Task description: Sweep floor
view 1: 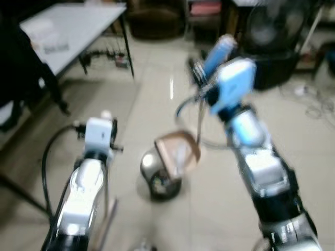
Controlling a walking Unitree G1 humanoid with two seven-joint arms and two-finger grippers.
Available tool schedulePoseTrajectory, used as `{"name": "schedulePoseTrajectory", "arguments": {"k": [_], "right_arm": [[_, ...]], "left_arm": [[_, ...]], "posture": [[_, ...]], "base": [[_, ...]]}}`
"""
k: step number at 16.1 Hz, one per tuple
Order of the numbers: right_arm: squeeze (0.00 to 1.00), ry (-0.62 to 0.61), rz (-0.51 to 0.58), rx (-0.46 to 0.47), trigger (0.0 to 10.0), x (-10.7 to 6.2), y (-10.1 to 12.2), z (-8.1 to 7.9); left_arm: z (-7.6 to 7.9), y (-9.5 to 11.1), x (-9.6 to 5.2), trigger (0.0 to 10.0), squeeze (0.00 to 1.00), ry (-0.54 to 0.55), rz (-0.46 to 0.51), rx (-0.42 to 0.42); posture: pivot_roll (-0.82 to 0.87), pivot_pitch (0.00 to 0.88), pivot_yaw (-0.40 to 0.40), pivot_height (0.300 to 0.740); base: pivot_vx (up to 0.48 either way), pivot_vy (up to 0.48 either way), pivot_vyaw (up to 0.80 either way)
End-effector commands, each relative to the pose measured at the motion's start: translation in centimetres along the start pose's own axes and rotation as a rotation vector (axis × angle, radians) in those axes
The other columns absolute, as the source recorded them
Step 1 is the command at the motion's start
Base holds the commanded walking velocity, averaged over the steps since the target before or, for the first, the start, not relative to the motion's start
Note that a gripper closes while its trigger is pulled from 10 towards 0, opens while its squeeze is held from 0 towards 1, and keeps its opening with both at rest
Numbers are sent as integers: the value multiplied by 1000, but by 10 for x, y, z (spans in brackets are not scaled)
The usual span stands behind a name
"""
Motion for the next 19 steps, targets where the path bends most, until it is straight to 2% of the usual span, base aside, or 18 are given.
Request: {"name": "schedulePoseTrajectory", "arguments": {"k": [1,6,9,10,12,15,18,19], "right_arm": [[0,44,92,-67,10000,3,17,-6],[0,37,146,-75,10000,-1,13,-13],[0,81,183,-73,10000,-1,14,-23],[0,129,188,-72,10000,-1,14,-30],[0,299,204,-160,10000,-4,12,-53],[0,391,228,-237,10000,-10,8,-67],[0,422,229,-255,10000,-17,3,-74],[0,432,233,-292,10000,-18,2,-75]], "left_arm": [[-4,5,1,10000,0,1,22,26],[-3,6,1,10000,0,-5,23,26],[-3,6,1,10000,0,-7,24,28],[-3,7,1,10000,0,-7,25,29],[-3,7,1,10000,0,-8,26,30],[-4,6,1,10000,0,-6,25,31],[-4,7,2,10000,0,-9,28,31],[-3,8,2,10000,0,-11,30,32]], "posture": [[-46,44,81,740],[-42,48,84,740],[-40,49,87,740],[-37,50,89,740],[-33,51,88,740],[-30,49,87,740],[-29,41,92,740],[-29,40,94,740]], "base": [[0,0,0],[0,0,0],[0,0,0],[0,0,0],[0,0,0],[0,0,0],[0,0,0],[0,0,0]]}}
Point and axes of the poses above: a point about 5 cm out from each wrist's last joint towards the gripper, its own x axis pointing out of the wrist towards the gripper, its own y axis along the axis of the wrist's last joint, z = x × y, the point moved 1 cm from there along x, pointing out of the wrist towards the gripper, and after that the axes turned 3 degrees about x, right-handed, at the moved point
